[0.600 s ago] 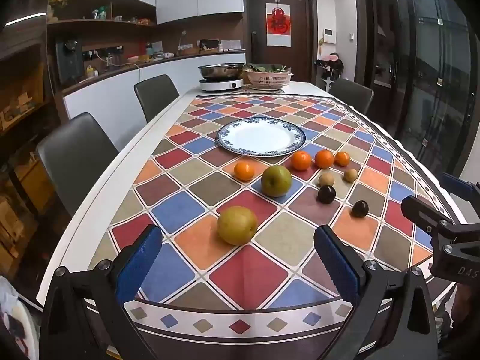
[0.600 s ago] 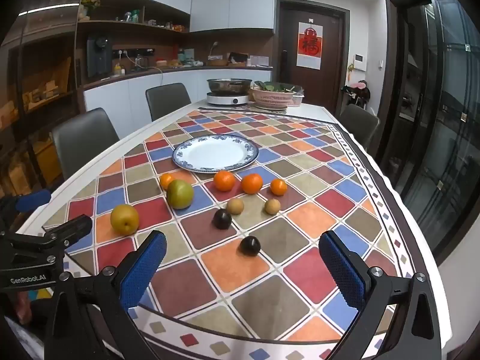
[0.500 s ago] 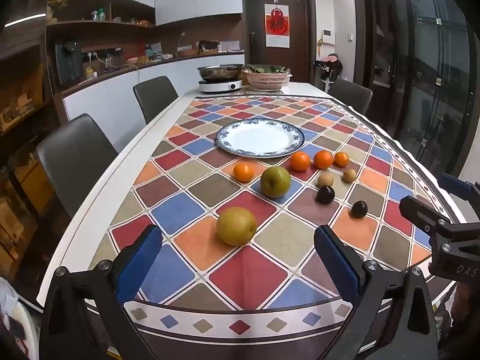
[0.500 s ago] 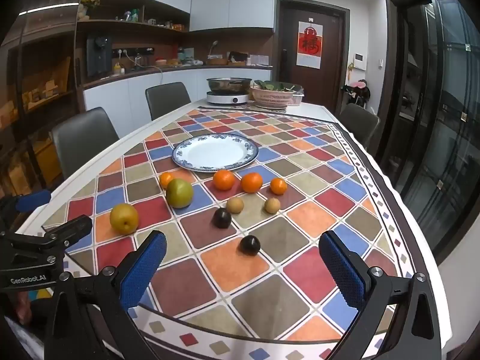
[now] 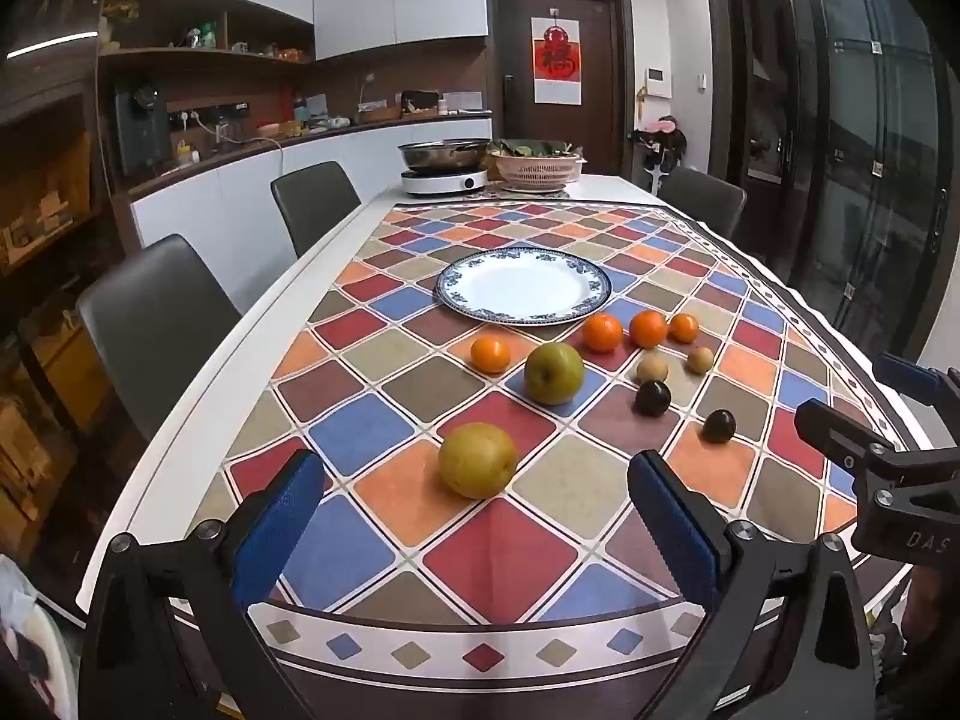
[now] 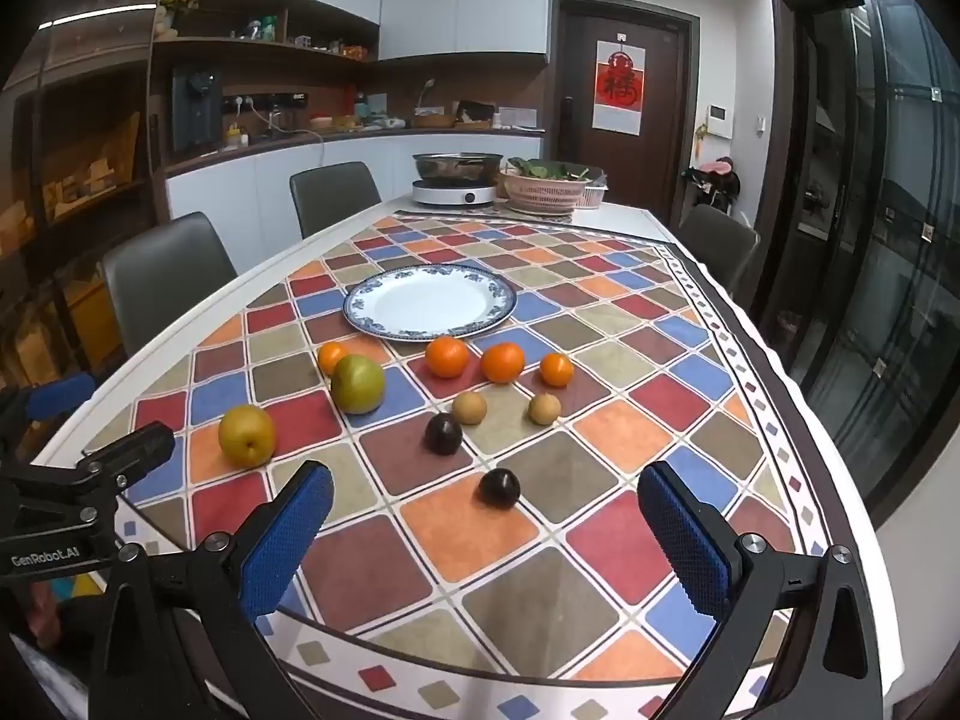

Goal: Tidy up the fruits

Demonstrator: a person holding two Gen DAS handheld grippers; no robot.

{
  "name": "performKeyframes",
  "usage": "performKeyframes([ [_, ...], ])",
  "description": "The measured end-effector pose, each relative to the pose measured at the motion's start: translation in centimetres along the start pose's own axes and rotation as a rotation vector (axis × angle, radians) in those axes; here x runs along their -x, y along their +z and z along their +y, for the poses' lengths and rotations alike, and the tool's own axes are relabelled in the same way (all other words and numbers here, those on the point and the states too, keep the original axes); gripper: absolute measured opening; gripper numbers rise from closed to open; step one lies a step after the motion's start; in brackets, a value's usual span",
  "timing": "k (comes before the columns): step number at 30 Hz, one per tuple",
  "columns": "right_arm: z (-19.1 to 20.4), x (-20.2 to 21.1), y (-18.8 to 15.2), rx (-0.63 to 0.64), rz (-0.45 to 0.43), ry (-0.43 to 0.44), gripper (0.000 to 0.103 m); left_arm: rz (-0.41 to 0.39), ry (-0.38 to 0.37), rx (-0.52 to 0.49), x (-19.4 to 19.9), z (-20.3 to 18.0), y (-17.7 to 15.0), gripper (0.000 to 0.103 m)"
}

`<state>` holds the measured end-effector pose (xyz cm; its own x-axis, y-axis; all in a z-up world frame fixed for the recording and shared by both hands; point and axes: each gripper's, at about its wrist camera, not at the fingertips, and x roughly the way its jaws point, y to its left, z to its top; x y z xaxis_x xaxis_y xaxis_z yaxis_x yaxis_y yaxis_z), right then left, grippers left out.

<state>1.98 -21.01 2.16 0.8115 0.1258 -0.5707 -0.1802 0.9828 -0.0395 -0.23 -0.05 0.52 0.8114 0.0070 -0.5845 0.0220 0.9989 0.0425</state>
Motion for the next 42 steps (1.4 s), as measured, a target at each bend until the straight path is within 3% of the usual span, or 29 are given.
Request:
performKeyframes([
  [42, 0.1, 0.1, 0.0, 0.007, -0.014, -0.002, 0.102, -0.027, 0.008, 0.003, 0.8, 0.3, 0.4, 0.103],
])
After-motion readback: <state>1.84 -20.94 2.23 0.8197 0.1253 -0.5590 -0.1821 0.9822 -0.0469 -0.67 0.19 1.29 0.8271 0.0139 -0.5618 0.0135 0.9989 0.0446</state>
